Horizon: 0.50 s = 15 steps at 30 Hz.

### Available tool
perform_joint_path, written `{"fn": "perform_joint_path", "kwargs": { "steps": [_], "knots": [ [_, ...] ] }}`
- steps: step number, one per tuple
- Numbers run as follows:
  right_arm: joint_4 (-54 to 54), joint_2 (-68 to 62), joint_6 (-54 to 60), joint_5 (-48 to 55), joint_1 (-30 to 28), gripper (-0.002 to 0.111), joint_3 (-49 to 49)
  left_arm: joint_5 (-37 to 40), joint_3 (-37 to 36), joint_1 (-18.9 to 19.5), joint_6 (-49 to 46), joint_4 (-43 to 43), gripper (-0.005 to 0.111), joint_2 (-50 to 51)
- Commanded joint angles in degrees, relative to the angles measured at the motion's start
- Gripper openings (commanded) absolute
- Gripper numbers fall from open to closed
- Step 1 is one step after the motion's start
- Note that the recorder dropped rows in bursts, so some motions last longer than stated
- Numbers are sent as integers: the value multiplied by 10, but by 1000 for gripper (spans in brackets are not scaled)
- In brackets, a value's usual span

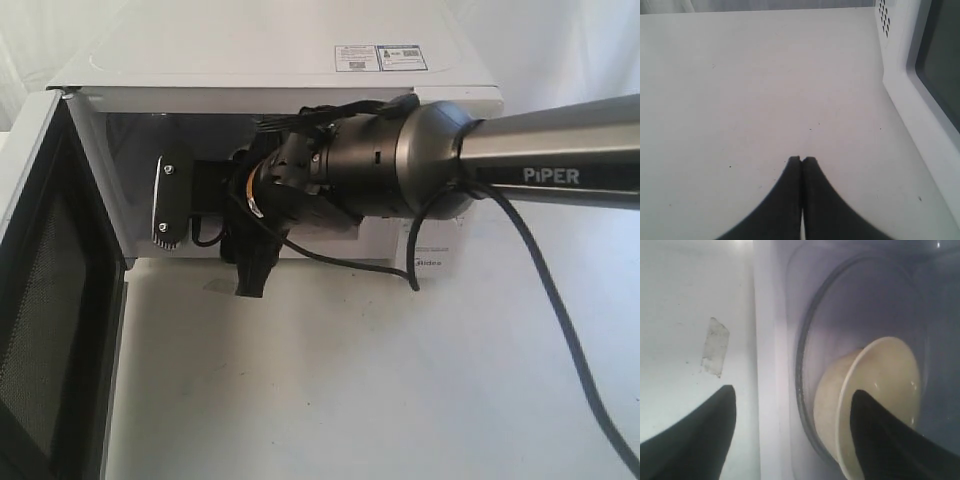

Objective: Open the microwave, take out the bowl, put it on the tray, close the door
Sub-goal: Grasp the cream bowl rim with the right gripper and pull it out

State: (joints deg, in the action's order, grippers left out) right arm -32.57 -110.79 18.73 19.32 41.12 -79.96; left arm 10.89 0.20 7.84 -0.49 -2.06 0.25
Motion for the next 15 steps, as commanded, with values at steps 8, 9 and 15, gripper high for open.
{"fn": "perform_joint_path", "kwargs": {
  "steps": [8, 9, 15],
  "knots": [
    [-149, -19, -136, -2, -1, 61, -3, -2, -2, 0, 5, -3, 0, -2],
    [-149, -23, -142, -3, -2, 61, -4, -2, -2, 0, 5, -3, 0, -2],
    [-153, -51, -181, -7, -12, 59, -19, -2, -2, 0, 5, -3, 0, -2]
  ]
}}
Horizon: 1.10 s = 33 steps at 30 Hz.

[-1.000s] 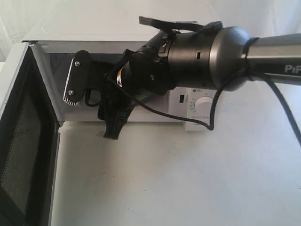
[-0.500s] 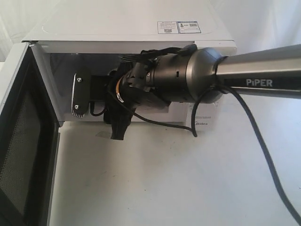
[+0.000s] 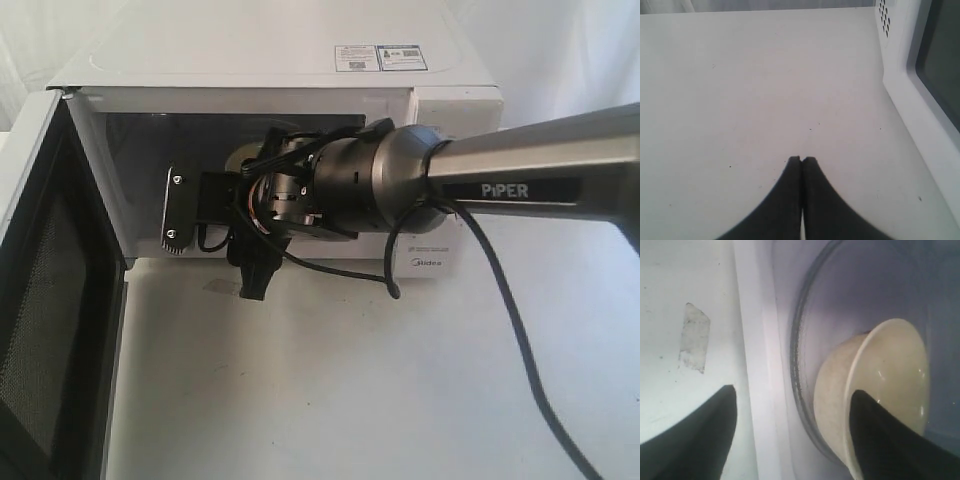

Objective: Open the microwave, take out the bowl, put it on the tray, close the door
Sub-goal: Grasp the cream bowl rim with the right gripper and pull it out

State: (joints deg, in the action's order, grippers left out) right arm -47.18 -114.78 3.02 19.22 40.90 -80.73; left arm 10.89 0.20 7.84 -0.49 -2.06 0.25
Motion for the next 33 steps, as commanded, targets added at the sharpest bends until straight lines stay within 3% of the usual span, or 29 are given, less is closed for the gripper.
{"fn": "perform_joint_path", "kwargs": {
  "steps": [1, 18, 20, 22, 24, 33],
  "knots": [
    [-8, -14, -24, -6, -11, 59, -13, -2, -2, 0, 5, -3, 0, -2],
    [-18, -43, -63, -14, -39, 56, -39, -2, -2, 0, 5, -3, 0, -2],
    [-14, -46, -85, -12, -38, 42, -39, -2, -2, 0, 5, -3, 0, -2],
    [-14, -45, -88, -9, -36, 15, -39, -2, -2, 0, 5, -3, 0, -2],
    [-14, -41, -88, 1, -33, 0, -39, -2, -2, 0, 5, -3, 0, -2],
    [-14, -33, -88, 17, -19, 0, -39, -2, -2, 0, 5, -3, 0, -2]
  ]
}}
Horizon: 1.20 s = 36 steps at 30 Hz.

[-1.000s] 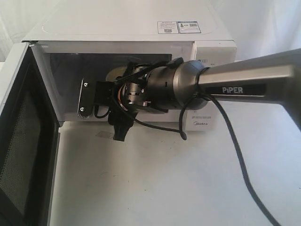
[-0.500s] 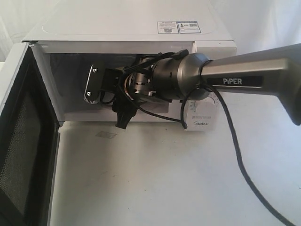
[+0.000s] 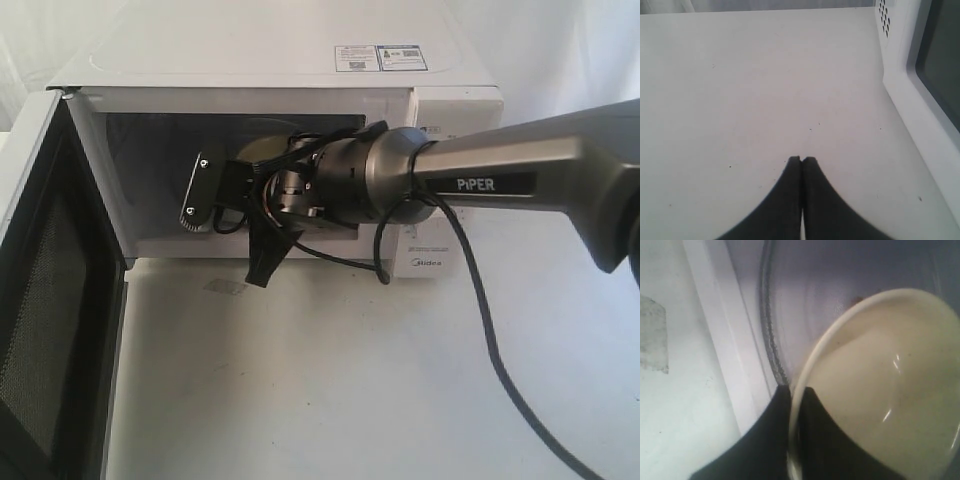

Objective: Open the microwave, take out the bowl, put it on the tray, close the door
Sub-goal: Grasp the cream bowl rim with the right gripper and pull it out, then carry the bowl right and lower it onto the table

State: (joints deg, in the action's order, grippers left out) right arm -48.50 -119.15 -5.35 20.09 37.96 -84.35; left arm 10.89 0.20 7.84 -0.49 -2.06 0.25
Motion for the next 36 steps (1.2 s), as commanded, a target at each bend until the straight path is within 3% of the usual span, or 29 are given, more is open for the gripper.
{"fn": "perform_joint_path", "kwargs": {
  "steps": [1, 9, 11, 15, 17, 22, 36],
  "knots": [
    [0, 11, -4, 10, 15, 0, -3, -2, -2, 0, 5, -3, 0, -2],
    [38, 40, -39, 102, 97, 0, -2, -2, -2, 0, 5, -3, 0, -2],
    [115, 65, -55, 133, 126, 0, -2, -2, -2, 0, 5, -3, 0, -2],
    [161, 92, -50, 241, 163, 0, -2, -2, -2, 0, 5, -3, 0, -2],
    [169, 102, -39, 300, 171, 0, 1, -2, -2, 0, 5, -3, 0, -2],
    [180, 131, -35, 331, 171, 0, 50, -2, -2, 0, 5, -3, 0, -2],
    [170, 226, -84, 321, 171, 0, 208, -2, -2, 0, 5, -3, 0, -2]
  ]
}}
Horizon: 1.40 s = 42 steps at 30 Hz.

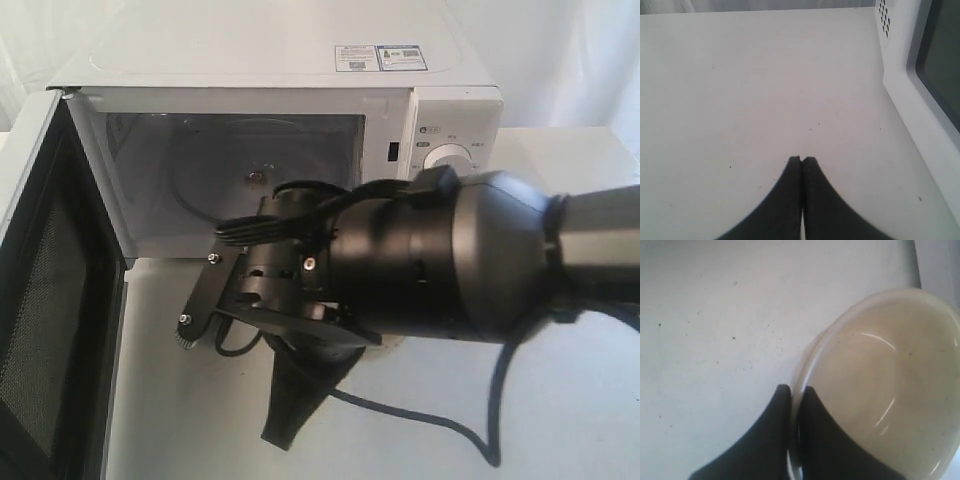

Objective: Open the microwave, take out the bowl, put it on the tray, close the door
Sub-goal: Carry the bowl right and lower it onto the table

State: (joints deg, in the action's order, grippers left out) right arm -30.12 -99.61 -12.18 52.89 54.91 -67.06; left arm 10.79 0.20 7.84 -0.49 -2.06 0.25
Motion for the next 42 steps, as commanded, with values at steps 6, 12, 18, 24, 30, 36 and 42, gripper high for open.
{"fn": "perform_joint_path", "kwargs": {
  "steps": [6, 12, 18, 24, 30, 36, 42],
  "knots": [
    [-51, 71, -76, -1, -16, 0, 97, -1, -2, 0, 5, -3, 0, -2],
    [-60, 110, -128, -3, -63, 0, 151, -1, -2, 0, 5, -3, 0, -2],
    [-74, 138, -193, -24, -138, 0, 191, -1, -2, 0, 5, -3, 0, -2],
    [-50, 142, -200, -69, -227, 0, 197, -1, -2, 0, 5, -3, 0, -2],
    [-1, 142, -161, -130, -300, 0, 197, -1, -2, 0, 5, -3, 0, -2],
    [45, 142, -120, -127, -354, 0, 197, -1, -2, 0, 5, -3, 0, -2],
    [100, 142, -54, -136, -355, 0, 197, -1, -2, 0, 5, -3, 0, -2]
  ]
}}
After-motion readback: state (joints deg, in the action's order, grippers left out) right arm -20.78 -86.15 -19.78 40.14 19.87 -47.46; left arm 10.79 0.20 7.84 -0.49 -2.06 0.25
